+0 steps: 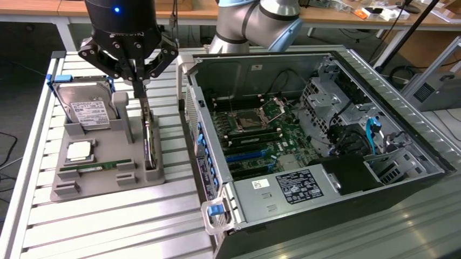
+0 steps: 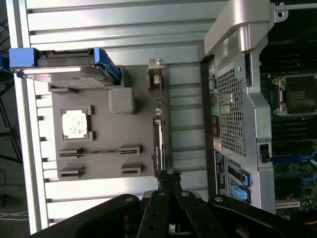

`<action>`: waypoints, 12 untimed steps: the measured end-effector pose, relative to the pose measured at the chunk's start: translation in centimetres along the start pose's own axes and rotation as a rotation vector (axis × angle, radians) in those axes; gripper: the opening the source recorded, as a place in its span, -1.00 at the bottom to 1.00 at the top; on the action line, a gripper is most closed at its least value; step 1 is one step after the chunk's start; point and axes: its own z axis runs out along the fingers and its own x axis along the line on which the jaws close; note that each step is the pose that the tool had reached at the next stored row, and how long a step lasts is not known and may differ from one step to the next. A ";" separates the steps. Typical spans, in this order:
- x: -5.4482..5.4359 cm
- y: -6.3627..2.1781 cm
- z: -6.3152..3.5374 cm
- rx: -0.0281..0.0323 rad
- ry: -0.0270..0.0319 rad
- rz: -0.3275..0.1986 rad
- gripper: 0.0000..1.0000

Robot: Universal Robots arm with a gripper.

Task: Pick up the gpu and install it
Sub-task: 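Reach for the gpu, then pick up the gpu and move the gpu toward the slot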

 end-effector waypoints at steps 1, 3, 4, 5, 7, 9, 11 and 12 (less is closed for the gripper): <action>0.0 0.00 0.00 0.0000 0.0000 0.000 -0.79; 0.0 0.00 0.00 0.0000 0.0000 0.000 -0.79; 0.0 0.00 0.00 0.0000 0.0000 0.000 -0.79; 0.0 0.00 0.00 0.0000 0.0000 0.000 -0.79; 0.0 0.00 0.00 0.0000 0.0001 0.000 -0.79; 0.0 0.00 0.00 0.0000 0.0000 0.000 -0.79; 0.0 0.00 0.00 0.0000 0.0000 0.000 -0.77; 0.0 0.00 0.00 0.0000 0.0000 0.000 -0.54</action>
